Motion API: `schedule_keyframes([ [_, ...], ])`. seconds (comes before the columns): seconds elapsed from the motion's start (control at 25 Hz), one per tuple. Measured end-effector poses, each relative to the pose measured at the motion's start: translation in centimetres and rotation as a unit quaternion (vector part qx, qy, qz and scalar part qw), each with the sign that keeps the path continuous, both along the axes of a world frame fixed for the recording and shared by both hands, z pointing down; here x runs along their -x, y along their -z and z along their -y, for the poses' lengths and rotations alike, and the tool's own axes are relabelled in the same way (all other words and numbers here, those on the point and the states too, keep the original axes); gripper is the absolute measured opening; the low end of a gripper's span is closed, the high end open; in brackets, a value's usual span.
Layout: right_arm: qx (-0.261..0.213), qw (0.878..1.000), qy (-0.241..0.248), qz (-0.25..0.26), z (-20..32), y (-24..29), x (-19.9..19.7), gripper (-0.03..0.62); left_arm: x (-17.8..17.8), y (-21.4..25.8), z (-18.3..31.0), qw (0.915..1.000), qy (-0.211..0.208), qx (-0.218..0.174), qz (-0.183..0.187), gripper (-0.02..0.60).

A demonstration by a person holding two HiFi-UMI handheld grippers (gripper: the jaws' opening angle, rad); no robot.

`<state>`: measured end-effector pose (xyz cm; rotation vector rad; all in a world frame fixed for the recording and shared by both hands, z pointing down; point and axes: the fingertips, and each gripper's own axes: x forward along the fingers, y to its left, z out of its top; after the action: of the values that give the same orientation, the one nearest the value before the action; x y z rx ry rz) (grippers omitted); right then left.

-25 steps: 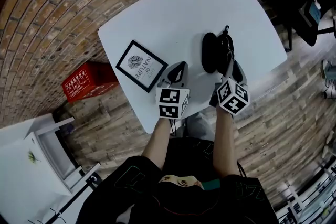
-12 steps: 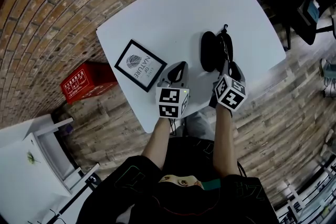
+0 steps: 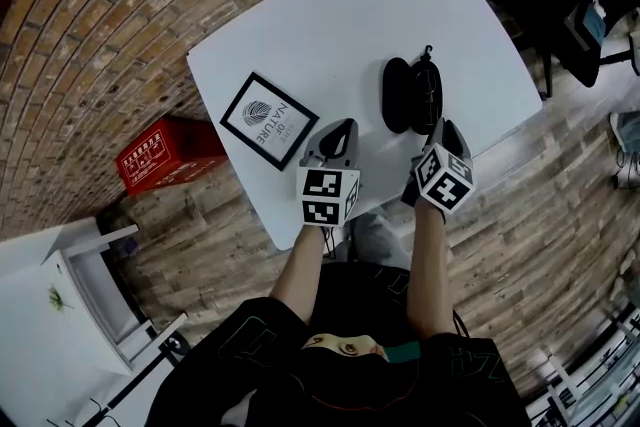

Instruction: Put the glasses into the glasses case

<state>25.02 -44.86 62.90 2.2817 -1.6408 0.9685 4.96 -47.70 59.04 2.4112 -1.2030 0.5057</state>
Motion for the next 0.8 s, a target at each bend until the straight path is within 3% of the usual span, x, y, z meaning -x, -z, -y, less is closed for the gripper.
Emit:
schedule_keyframes([
  [0.12,-0.011,1.0,0.002,0.002,-0.6,0.4,0.1,0.05,-0.3,0.3,-0.6,1.0,-0.004,-0.006,-0.004,0.0],
  [0.2,-0.024,1.0,0.005,0.002,-1.2,1.0,0.1,0.006,-0.5,0.6,-1.2,0.9999,-0.007,-0.009,-0.007,0.0],
  [0.36,-0.069,0.997,0.025,0.011,-2.2,3.1,0.4,0.005,-1.0,1.7,-2.5,0.9994,-0.012,-0.021,-0.023,0.0],
  [0.6,-0.158,0.984,0.084,0.013,-4.8,8.0,1.6,0.005,-2.0,5.1,-5.0,0.9966,-0.019,-0.056,-0.058,0.0],
  [0.8,-0.194,0.973,0.123,-0.024,-7.5,12.3,1.8,0.005,-2.4,8.9,-7.1,0.9919,-0.014,-0.104,-0.071,0.0],
])
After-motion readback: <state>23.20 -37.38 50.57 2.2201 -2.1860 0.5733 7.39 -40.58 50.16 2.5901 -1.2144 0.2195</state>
